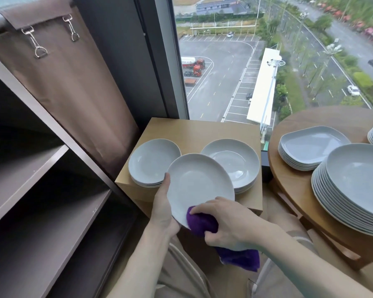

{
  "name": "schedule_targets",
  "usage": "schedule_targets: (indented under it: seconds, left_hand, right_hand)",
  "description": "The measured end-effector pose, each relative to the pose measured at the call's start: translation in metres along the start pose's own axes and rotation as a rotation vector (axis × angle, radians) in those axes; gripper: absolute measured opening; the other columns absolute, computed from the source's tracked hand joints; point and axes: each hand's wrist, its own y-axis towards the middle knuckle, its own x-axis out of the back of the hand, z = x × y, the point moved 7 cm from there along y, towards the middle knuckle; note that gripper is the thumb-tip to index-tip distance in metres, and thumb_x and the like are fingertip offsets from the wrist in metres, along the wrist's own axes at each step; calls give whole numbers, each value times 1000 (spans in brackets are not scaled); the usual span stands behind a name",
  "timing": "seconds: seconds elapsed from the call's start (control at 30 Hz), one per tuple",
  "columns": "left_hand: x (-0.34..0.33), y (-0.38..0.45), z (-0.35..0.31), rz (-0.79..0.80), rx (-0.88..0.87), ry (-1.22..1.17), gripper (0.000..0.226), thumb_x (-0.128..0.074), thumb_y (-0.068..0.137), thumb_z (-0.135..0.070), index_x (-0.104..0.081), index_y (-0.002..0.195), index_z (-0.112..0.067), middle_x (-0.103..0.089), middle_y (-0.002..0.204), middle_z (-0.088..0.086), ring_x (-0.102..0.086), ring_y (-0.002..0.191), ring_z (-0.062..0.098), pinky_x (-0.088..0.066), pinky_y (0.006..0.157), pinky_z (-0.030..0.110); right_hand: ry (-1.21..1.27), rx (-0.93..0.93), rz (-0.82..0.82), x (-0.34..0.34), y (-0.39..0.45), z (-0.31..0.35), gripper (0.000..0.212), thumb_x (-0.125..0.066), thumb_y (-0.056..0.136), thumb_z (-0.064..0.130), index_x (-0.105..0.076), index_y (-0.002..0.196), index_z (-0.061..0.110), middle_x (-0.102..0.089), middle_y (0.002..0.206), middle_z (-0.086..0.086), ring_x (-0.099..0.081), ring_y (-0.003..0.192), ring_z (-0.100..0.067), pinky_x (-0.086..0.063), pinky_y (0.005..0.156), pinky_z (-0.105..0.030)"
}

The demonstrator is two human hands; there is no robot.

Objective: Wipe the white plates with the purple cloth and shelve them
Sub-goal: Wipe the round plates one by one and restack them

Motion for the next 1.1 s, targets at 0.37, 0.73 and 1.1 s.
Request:
schedule_targets:
  seconds: [0.37, 0.73, 1.1]
  left_hand:
    - [31, 27, -27, -105, -143, -133, 37, -44, 106, -33, -61, 138, -28, -70, 131, 14, -66, 118, 41, -53, 101, 62]
    - [77, 79, -57, -331, -76, 140, 41, -36, 105, -24, -45, 143, -9, -51, 94, 14, -50, 75, 23, -54, 73, 41]
    - [123, 90, -80, -645, -217, 674, 48, -33, 97, -10, -43, 144, -14, -74, 84, 16, -63, 53, 21, -47, 45, 25]
  right_hand:
    - [316, -264, -532, 29, -12, -89, 62, -74, 85, 25, -52, 141, 40, -59, 129, 21, -54, 113, -4, -51, 95, -30]
    - [498, -258, -548, 1, -7, -80, 60, -78, 82, 17, -59, 130, 46, -56, 120, 38, -53, 116, 7, -48, 93, -18]
    - [566, -237, -533, 3, 19, -65, 57, -76, 82, 17, -62, 133, 38, -61, 122, 31, -56, 115, 6, -48, 95, -18]
